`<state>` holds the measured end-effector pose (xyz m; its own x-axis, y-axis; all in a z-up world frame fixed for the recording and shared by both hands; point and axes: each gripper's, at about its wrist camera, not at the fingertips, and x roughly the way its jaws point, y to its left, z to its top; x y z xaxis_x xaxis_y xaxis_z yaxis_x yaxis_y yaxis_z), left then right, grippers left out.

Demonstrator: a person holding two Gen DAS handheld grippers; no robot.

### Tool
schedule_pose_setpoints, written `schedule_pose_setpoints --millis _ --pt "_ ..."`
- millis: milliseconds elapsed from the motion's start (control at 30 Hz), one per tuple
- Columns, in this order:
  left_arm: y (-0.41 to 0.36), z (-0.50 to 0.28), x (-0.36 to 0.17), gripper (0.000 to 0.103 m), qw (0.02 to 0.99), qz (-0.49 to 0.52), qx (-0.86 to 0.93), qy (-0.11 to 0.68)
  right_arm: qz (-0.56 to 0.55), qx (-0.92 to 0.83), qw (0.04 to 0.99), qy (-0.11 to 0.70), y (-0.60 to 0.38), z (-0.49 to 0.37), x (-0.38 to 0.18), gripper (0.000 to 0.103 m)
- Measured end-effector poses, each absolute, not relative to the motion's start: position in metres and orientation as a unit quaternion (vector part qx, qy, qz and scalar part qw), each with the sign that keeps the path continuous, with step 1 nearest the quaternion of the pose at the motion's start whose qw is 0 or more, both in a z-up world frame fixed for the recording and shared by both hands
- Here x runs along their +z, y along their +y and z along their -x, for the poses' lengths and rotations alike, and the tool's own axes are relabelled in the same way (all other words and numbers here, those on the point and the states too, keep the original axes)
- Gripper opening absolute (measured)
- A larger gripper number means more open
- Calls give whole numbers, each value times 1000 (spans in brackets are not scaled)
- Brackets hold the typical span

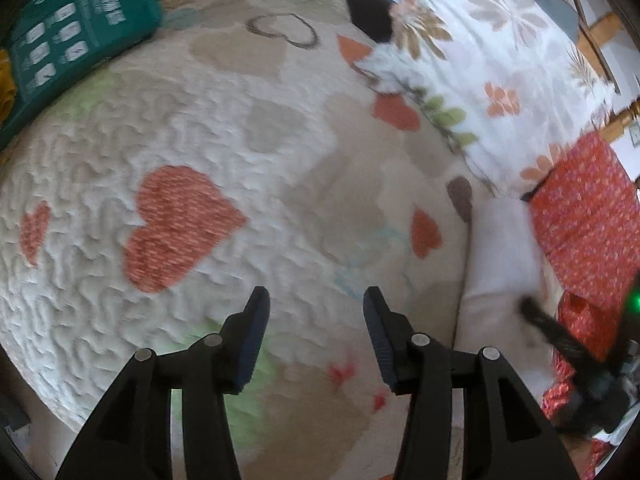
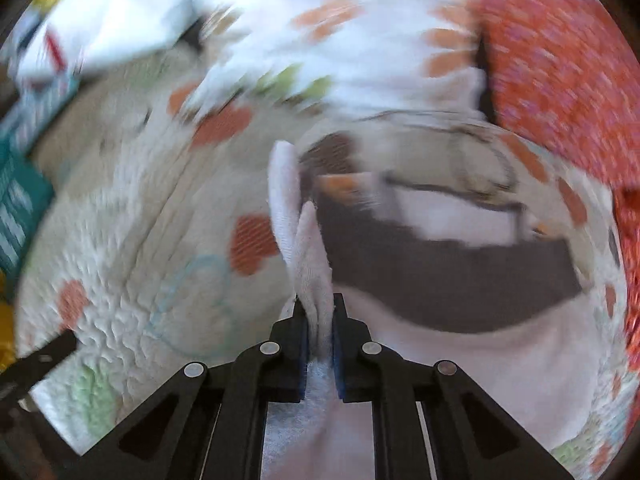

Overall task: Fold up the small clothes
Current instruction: 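Fold the held sweater edge over the bundle with the right gripper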

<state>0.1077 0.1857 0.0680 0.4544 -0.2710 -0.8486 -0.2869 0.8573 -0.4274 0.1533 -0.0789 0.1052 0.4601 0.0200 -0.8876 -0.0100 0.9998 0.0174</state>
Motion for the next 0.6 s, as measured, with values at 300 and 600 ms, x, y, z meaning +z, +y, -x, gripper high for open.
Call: schedule_pose_setpoints --millis 300,600 --pt "81 -117 67 48 814 196 -69 542 -122 -102 858 488 -297 -86 116 10" --pt "-17 -109 52 48 815 113 -140 551 -226 -110 844 474 -392 -42 64 10"
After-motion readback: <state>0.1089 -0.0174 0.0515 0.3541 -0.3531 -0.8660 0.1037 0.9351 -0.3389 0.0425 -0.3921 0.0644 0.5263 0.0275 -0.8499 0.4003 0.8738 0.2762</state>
